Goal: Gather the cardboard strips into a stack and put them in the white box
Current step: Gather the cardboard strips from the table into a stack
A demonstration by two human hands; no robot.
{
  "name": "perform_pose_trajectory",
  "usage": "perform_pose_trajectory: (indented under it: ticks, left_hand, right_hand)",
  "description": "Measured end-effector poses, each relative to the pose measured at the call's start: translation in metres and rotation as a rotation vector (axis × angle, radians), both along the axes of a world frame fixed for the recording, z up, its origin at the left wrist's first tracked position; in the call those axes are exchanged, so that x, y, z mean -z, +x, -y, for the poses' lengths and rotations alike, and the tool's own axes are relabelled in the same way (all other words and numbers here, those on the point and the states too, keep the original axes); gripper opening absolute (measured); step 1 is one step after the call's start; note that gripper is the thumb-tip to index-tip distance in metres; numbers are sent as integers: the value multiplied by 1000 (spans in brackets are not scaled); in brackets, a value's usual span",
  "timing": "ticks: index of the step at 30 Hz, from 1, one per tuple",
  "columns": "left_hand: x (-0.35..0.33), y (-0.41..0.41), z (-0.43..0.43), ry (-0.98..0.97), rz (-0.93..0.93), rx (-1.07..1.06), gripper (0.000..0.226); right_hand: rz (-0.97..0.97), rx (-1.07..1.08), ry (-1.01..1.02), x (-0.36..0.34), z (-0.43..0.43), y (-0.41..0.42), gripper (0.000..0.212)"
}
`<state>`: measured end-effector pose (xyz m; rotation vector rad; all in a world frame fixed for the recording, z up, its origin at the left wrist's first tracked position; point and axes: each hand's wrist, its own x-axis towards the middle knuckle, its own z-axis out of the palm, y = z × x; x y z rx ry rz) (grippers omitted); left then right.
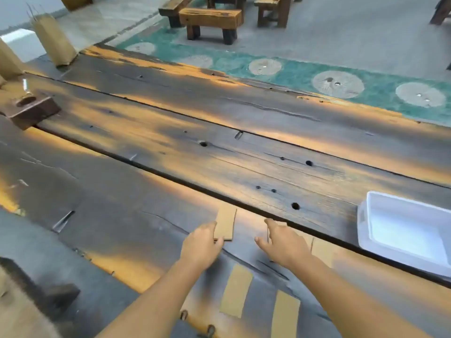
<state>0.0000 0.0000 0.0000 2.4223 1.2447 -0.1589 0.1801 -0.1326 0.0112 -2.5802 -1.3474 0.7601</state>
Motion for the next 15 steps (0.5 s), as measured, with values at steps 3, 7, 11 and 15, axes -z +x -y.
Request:
perform_pose_trajectory:
  ticks: [3,7,11,15]
  left_hand:
    - [19,-4,-20,-128,52,-122,41]
    - [39,-2,-44,-329,72,-300,45]
    - [54,11,-67,-404,73,-286,44]
    - [64,23,-77,-476,59,-285,30]
  right_hand:
    - [-79,21,-78,16,-22,-9,60]
    - [-310,218,-108,29,-55,-27,54]
    - [-432,364,-84,44,-85,-36,51]
    - [-465,469,-71,58,-106,-45,29]
